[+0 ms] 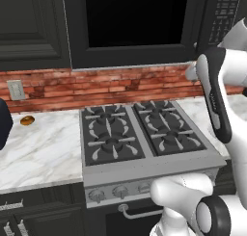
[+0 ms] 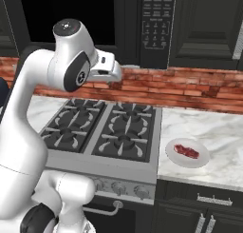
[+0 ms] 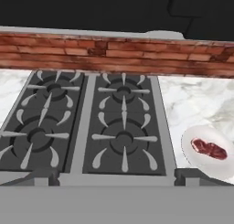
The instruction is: Pick the steak from the counter and place it in the microwave. Then turn on the microwave.
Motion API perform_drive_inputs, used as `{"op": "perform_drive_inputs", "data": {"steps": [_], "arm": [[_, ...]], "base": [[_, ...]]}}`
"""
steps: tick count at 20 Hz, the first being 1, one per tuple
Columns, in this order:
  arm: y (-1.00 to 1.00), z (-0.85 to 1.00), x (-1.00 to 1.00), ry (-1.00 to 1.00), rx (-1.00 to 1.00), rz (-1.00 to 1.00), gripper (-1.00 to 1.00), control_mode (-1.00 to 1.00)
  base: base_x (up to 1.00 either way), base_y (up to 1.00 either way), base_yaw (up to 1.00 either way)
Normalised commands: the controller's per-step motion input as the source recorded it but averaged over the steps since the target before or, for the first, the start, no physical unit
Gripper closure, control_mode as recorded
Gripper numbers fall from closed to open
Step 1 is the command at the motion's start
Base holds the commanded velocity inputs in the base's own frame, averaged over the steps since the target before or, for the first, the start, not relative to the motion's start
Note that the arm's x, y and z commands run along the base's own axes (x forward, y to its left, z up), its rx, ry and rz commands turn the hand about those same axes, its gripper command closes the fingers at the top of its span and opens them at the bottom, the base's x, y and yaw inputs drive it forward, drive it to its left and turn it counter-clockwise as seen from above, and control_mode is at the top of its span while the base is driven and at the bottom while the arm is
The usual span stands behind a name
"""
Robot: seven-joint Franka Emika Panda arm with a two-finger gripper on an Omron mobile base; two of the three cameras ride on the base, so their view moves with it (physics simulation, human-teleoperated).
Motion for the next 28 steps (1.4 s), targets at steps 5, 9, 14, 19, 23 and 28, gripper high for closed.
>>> {"op": "perform_drive_inputs", "data": {"steps": [5, 9, 14, 19, 23, 28], "arm": [[-0.14, 0.26, 0.05, -0.02, -0.04, 0.0, -1.0, -1.0], [-0.2, 0.24, 0.07, -0.03, -0.01, 0.0, -1.0, -1.0], [-0.12, 0.23, 0.14, 0.0, 0.0, 0.0, -1.0, -1.0], [-0.09, 0.18, 0.24, 0.0, 0.0, 0.0, -1.0, -1.0], [-0.11, 0.12, 0.3, -0.04, 0.01, 0.0, -1.0, -1.0], [-0.17, 0.09, 0.3, -0.02, 0.05, 0.0, -1.0, -1.0]], "base": [[0.0, 0.0, 0.0], [0.0, 0.0, 0.0], [0.0, 0.0, 0.0], [0.0, 0.0, 0.0], [0.0, 0.0, 0.0], [0.0, 0.0, 0.0]]}}
